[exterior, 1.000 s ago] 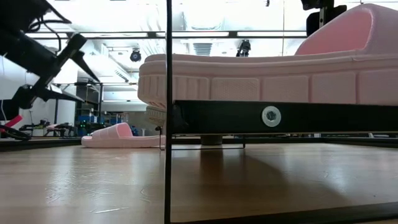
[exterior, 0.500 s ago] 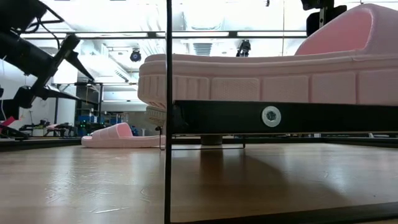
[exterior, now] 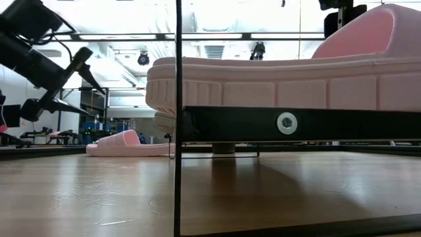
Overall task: Pick and place slides into the shelf
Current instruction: Put the pink slide on the shelf
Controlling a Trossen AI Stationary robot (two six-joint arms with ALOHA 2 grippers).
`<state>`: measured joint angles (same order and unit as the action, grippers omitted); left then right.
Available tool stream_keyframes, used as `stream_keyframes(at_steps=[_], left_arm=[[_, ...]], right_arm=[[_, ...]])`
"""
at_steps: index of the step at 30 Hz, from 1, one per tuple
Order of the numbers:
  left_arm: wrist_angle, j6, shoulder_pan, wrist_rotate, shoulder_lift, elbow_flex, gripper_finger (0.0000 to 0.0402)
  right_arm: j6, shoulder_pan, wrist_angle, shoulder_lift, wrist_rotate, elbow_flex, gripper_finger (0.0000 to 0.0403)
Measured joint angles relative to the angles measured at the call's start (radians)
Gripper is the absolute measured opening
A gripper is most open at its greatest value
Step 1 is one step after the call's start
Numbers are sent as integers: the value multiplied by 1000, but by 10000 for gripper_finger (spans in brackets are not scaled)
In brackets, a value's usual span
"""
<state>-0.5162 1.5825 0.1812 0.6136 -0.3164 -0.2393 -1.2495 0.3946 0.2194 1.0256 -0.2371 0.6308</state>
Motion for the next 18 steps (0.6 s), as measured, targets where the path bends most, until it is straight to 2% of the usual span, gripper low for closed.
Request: stream_keyframes(at_steps=[6,13,18], left_arm=[[183,-38,114,-118,-56,47,270],[159,-69,226,-149,-90,43,270],[162,-125,296,-264,-127,46,270]], right_arm=[[-3,0,2,0,6,0,141],[-24,16,4,0,34,0,141],[-25,31,4,-1,31,0,141]])
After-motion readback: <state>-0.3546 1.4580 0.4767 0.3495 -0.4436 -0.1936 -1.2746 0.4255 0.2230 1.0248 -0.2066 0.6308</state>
